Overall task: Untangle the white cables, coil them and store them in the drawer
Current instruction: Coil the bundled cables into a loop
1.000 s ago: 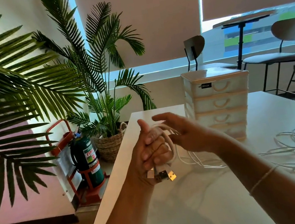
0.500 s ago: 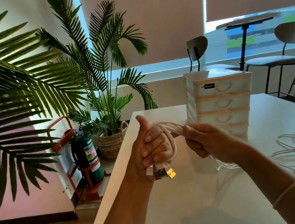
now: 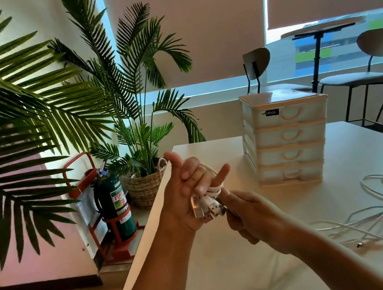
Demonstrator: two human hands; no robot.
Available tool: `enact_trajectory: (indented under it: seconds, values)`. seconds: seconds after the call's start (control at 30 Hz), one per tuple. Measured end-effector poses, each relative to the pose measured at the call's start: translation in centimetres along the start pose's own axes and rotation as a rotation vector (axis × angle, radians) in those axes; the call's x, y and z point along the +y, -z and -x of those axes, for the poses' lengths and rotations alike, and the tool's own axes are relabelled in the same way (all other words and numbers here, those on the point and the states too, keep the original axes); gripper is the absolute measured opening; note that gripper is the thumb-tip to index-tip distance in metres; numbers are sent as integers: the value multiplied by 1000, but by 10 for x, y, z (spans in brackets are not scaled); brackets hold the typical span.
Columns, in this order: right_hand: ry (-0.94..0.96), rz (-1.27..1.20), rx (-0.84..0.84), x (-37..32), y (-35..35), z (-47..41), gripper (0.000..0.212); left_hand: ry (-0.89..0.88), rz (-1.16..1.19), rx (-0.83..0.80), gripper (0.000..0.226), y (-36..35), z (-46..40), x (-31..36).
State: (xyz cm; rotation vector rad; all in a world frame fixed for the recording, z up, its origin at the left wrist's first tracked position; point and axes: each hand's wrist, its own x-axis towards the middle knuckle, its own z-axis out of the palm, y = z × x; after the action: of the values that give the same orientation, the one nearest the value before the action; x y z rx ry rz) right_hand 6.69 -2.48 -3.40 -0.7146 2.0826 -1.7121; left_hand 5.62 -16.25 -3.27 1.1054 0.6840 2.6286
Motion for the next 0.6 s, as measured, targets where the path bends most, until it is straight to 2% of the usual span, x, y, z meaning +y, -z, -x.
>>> enact_trajectory:
  seconds: [0.13,0.3,0.4,0.43,0.53,0.6]
  values:
    - [-95,25,-47,-4,5,6,37,-43,-391,263,41,-4,-2,-2]
    - [-229,164,-120,-8,10,9,30,11,-679,481,47,-12,-3,-11]
    - [-349,234,-217,-11,13,10,25,71,-992,503,85,-6,-2,-17]
    - [-380,249,-256,-12,14,11,24,90,-1059,501,91,-5,-2,-18]
    - [-350,387,-256,-18,20,14,21,176,-1256,490,80,-2,-3,-19]
    - [-315,525,-253,-22,25,17,19,230,-1369,461,93,-4,-2,-21]
